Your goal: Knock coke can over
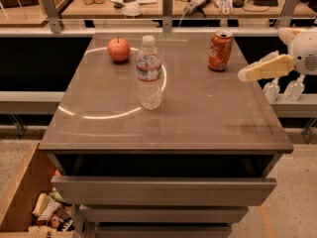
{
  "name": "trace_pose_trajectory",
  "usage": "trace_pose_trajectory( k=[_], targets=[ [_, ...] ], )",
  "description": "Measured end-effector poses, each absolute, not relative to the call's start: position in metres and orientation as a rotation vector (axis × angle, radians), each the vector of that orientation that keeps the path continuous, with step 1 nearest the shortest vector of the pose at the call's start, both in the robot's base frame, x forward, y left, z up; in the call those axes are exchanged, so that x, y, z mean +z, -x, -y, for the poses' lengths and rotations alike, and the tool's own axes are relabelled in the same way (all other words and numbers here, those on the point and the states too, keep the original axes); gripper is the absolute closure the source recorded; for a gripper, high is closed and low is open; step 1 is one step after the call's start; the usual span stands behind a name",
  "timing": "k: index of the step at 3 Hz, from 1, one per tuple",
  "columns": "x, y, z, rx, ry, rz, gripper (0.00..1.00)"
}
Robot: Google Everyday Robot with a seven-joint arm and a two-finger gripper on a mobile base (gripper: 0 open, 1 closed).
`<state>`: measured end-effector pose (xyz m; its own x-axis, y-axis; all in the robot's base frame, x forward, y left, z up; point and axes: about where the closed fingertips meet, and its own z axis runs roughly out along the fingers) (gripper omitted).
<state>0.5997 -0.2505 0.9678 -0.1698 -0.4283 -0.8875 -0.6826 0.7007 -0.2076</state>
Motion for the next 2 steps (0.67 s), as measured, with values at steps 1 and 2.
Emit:
trace_pose_trajectory(
  k=[1,2],
  targets=[
    [0.961,-0.616,0.248,0.285,0.802,-1.809,0.00],
    [0.944,-0.648,0.242,0.301,0.689,-1.790,0.00]
  ],
)
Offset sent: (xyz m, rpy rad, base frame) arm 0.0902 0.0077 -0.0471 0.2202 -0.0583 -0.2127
